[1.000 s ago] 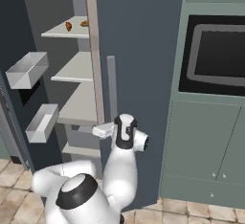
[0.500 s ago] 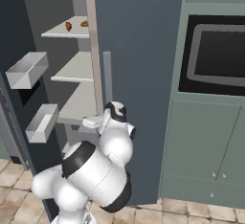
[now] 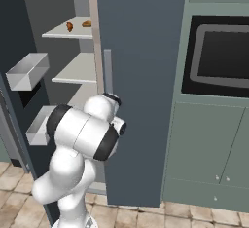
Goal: There's a chicken drumstick in the fridge that needs to be moved to the freezer for freezing. Pick up the chicken drumstick from the fridge, place it on any shelf in the freezer, and close the fridge and freezer doors when done.
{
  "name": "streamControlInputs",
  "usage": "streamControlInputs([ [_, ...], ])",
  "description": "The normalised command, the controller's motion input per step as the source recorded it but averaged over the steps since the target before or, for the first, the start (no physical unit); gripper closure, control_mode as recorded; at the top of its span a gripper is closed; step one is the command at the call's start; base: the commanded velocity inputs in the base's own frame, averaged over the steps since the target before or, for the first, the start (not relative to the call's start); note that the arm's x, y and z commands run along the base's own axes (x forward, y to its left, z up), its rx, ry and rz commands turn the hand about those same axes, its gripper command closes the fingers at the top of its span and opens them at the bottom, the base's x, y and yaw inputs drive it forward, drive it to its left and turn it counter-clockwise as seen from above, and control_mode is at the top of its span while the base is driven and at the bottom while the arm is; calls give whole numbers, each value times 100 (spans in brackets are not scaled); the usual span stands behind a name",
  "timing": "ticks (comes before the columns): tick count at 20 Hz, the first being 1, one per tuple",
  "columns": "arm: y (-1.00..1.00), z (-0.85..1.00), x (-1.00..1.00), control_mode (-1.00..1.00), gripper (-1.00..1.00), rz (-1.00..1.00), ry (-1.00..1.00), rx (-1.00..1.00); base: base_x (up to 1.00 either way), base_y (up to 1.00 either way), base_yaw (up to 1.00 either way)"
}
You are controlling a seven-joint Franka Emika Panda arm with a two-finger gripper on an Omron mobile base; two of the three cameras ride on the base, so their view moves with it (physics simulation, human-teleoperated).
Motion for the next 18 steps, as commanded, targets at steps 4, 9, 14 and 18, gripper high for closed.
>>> streamControlInputs([
  [4, -4, 0, 83, -100, -100, 0, 0, 2, 0, 0, 0],
  [9, -29, 0, 87, -100, -100, 0, -1, 7, 0, 0, 0],
  [14, -48, 0, 97, -100, -100, 3, -2, 13, 0, 0, 0],
  [18, -23, 11, 35, -100, -100, 1, -3, 7, 0, 0, 0],
])
